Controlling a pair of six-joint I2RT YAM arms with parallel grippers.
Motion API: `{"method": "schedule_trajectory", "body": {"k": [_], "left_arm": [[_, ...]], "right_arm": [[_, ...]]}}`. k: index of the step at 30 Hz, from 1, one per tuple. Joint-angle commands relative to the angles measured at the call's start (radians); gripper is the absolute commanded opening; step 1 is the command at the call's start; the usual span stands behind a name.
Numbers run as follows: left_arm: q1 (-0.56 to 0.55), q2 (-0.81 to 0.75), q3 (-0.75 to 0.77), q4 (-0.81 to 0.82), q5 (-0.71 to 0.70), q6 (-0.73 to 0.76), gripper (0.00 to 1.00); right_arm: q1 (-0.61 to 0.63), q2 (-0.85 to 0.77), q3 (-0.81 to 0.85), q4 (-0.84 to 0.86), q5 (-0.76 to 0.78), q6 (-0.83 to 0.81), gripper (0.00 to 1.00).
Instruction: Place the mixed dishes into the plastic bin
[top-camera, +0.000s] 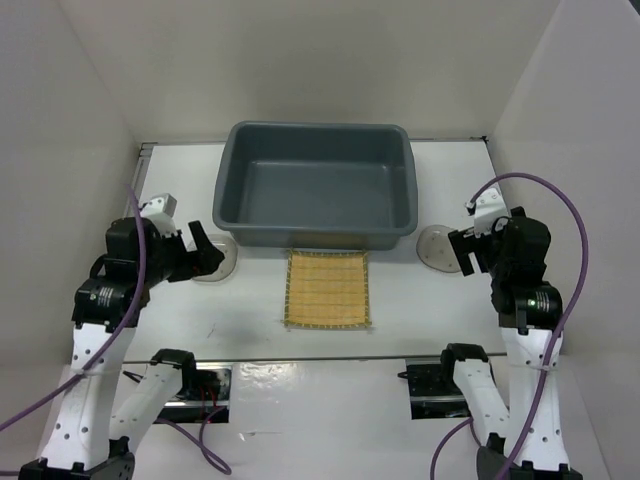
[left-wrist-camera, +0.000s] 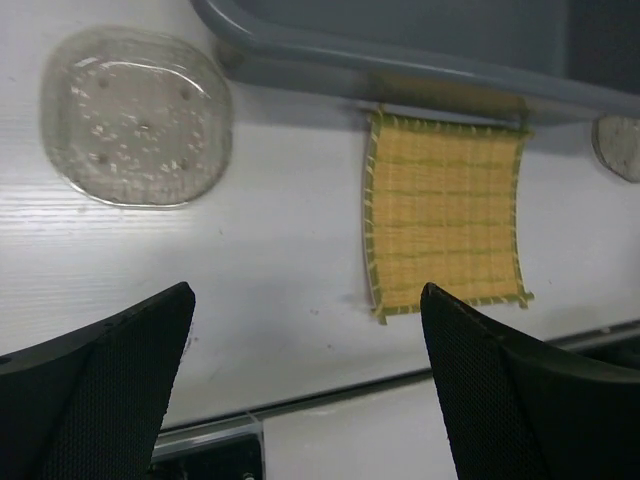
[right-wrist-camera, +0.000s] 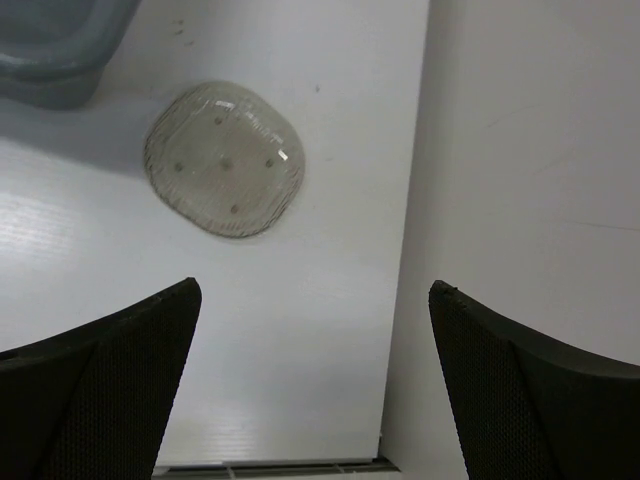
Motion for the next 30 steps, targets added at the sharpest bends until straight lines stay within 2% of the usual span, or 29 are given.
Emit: {"method": "schedule_trajectory", "body": {"k": [1, 4, 6, 8, 11, 12, 13, 15, 16, 19, 20, 21, 23, 30], "left_arm": [[-0.015, -0.001, -0.035, 0.055, 0.165, -0.034, 1.00], [-0.015, -0.010, -0.103, 0.139, 0.321, -0.074, 1.00], [-0.044, 0.001, -0.204, 0.232, 0.442, -0.074, 1.00], [-0.055, 0.001, -0.262, 0.311, 0.484, -0.100, 1.00], [-0.108, 0.010, -0.250, 0.321, 0.417, -0.128, 1.00], [-0.134, 0.019, -0.250, 0.349, 0.403, -0.151, 1.00], [-0.204, 0.030, -0.299, 0.440, 0.386, -0.219, 1.00], [-0.304, 0.108, -0.319, 0.511, 0.310, -0.281, 1.00], [-0.434, 0.152, -0.319, 0.553, 0.197, -0.310, 1.00], [-0.646, 0.458, -0.227, 0.558, 0.014, -0.321, 1.00], [-0.679, 0.517, -0.186, 0.558, -0.006, -0.321, 1.00], [-0.699, 0.565, -0.119, 0.549, -0.016, -0.321, 1.00], [-0.708, 0.638, -0.100, 0.549, -0.031, -0.330, 1.00], [-0.708, 0.599, -0.172, 0.633, -0.100, -0.359, 1.00]], "right_arm": [[0.012, 0.021, -0.026, -0.061, -0.068, -0.033, 0.99], [0.025, 0.021, -0.036, -0.047, -0.079, -0.059, 0.99], [0.034, 0.006, -0.059, -0.017, -0.056, -0.091, 0.99], [0.045, -0.034, -0.101, 0.047, -0.045, -0.142, 0.99], [0.045, -0.202, -0.188, 0.162, -0.064, -0.171, 0.99], [0.045, -0.327, -0.211, 0.193, -0.076, -0.171, 0.99], [0.045, -0.393, -0.248, 0.221, -0.091, -0.151, 0.99], [0.029, -0.530, -0.257, 0.210, -0.192, -0.151, 0.99], [0.014, -0.548, -0.257, 0.187, -0.227, -0.160, 0.99], [-0.069, -0.499, -0.257, 0.143, -0.288, -0.169, 0.99], [-0.080, -0.476, -0.257, 0.143, -0.288, -0.169, 0.99], [-0.080, -0.449, -0.257, 0.143, -0.260, -0.169, 0.99], [-0.080, -0.387, -0.228, 0.143, -0.237, -0.154, 0.99], [-0.080, -0.389, -0.216, 0.172, -0.185, -0.079, 0.99]]}}
